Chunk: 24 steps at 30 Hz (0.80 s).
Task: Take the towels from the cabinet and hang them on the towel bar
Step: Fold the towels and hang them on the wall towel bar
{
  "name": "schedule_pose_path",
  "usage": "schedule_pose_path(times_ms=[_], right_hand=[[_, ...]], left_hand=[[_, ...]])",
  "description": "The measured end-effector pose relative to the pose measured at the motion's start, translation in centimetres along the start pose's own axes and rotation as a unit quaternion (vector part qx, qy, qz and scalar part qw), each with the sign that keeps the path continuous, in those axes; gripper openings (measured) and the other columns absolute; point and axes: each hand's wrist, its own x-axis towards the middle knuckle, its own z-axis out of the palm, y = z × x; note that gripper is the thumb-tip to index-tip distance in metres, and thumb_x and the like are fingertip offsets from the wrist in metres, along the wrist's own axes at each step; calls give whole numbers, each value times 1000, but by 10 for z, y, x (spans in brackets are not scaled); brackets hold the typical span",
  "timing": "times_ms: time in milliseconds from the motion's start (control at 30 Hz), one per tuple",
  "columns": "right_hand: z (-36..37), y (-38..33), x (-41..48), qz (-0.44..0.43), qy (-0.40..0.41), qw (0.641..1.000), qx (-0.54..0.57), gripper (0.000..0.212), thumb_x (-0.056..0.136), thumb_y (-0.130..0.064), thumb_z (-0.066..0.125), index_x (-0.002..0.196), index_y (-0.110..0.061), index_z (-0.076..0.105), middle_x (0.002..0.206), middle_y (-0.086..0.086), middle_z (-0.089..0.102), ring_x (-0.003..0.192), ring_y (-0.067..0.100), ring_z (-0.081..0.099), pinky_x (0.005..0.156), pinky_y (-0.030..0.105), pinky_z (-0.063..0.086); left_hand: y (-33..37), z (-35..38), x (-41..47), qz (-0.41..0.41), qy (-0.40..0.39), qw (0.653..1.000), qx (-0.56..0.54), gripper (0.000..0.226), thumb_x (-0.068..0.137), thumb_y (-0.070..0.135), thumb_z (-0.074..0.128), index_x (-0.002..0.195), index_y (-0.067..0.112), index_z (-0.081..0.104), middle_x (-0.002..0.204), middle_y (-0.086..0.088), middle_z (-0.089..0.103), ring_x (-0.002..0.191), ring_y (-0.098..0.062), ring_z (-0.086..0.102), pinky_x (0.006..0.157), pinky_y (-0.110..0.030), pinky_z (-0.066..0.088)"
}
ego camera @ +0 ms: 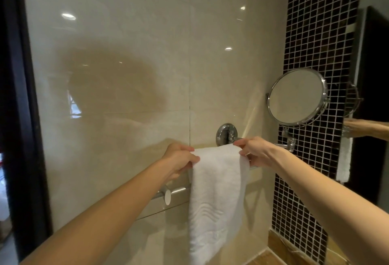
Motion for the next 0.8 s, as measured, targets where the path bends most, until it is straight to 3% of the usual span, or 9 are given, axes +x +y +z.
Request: schedule_pose_path(times_ms=[133,233,333,433,500,633,700,800], right_hand=[[-5,5,-2,1,4,999,44,44,87,20,47,122,-4,59,135,20,51,102,32,61,70,35,54],[-5,9,-3,12,16,999,47,38,85,19,51,113,-3,63,131,24,53,103,33,61,74,37,54],[0,13,-5,13,37,998,43,38,86,19,52,116,-2,62,122,23,58,100,32,59,80,42,52],[1,12,-7,14,35,998,45,38,87,18,50,117,-2,62,117,22,55,89,29,55,74,45,53],[1,10,-8,15,36,998,44,38,87,18,49,117,-4,62,117,21,54,88,29,54,65,45,53],[2,8,-8,2,45,998,43,39,88,18,48,116,-4,62,115,19,52,97,31,54,65,41,52],[2,8,-7,-12,54,998,30,39,88,17,47,117,-5,62,108,18,52,90,27,54,60,35,50],[3,11,-2,-27,77,996,-25,36,89,13,48,114,-7,63,104,17,55,91,27,58,67,36,53]], left_hand=[[-3,-3,2,10,-2,999,47,40,74,-15,69,110,0,62,89,-13,62,74,-20,63,60,-20,56],[-4,-3,-2,16,-4,1000,26,42,73,-20,66,109,1,65,93,-15,62,76,-21,62,58,-22,57],[-7,-1,-4,10,0,1000,26,42,72,-21,66,108,2,65,99,-17,63,85,-28,64,61,-25,58],[-8,-1,-3,7,2,999,44,40,71,-19,68,104,3,66,101,-18,62,82,-28,65,57,-25,59],[-9,-1,-2,13,-3,997,73,38,72,-18,69,104,2,65,93,-14,60,77,-25,64,52,-23,57],[-8,2,2,37,6,988,148,33,73,-12,71,102,3,66,85,-8,56,72,-19,59,52,-21,54],[-8,2,5,56,8,977,203,32,71,-6,75,99,7,68,88,-8,59,63,-14,55,49,-19,46],[-11,4,9,74,11,963,258,30,70,2,78,96,12,69,99,-9,62,77,-17,61,62,-19,47]])
